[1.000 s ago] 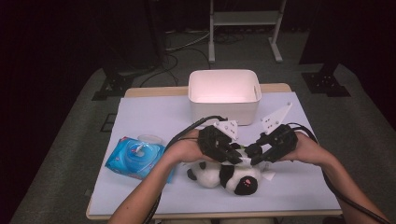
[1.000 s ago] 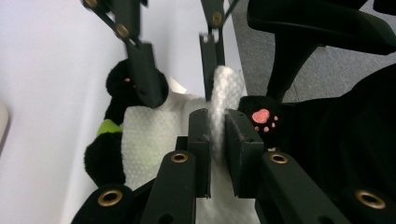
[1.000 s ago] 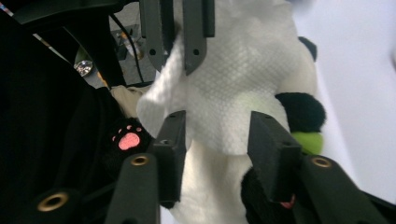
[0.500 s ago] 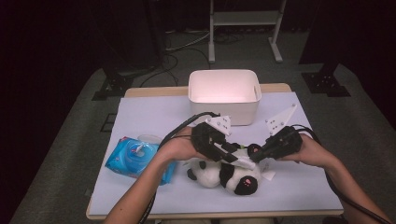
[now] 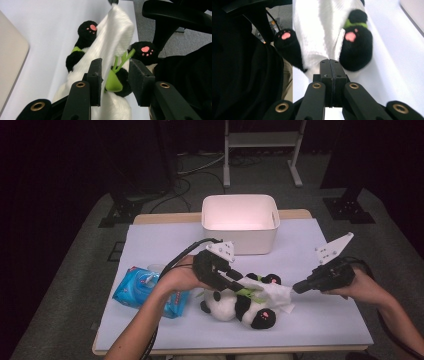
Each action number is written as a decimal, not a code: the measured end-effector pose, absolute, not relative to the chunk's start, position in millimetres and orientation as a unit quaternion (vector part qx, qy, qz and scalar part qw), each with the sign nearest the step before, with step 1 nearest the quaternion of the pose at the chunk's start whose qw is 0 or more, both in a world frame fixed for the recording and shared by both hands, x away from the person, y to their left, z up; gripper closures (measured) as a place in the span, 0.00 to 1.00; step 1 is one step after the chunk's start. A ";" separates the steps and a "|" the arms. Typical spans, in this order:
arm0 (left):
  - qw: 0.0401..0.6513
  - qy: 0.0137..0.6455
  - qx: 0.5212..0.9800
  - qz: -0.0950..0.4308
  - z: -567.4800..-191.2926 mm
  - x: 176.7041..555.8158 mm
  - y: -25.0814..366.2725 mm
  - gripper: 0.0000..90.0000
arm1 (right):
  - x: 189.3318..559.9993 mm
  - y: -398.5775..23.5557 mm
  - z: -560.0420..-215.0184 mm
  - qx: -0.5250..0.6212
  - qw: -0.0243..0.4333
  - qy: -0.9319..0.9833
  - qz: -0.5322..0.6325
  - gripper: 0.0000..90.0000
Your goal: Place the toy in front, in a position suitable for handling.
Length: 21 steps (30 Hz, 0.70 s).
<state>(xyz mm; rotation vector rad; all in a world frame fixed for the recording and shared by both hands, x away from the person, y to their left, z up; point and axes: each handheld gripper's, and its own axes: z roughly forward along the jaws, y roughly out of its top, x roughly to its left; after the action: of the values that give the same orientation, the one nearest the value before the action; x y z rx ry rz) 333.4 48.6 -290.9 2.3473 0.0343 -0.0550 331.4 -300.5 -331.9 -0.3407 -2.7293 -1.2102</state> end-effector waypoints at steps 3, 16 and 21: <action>0.386 0.018 0.922 -0.021 -292.4 334.2 52.6 0.71 | 327.7 -312.8 -332.1 -0.125 0.066 -0.904 -0.403 0.99; 0.384 0.036 0.923 -0.017 -299.5 335.7 68.0 0.69 | 325.0 -316.1 -325.2 -0.127 0.059 -0.904 -0.404 0.99; 0.386 0.041 0.922 -0.015 -300.8 335.9 73.8 0.69 | 332.4 -280.6 -315.1 -0.091 0.061 -0.911 -0.397 0.99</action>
<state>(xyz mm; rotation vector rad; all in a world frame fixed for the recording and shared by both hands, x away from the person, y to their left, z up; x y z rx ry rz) 335.9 73.8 -300.8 2.3468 0.1053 -0.0382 332.4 -280.6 -315.1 -0.2765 -2.7569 -1.2018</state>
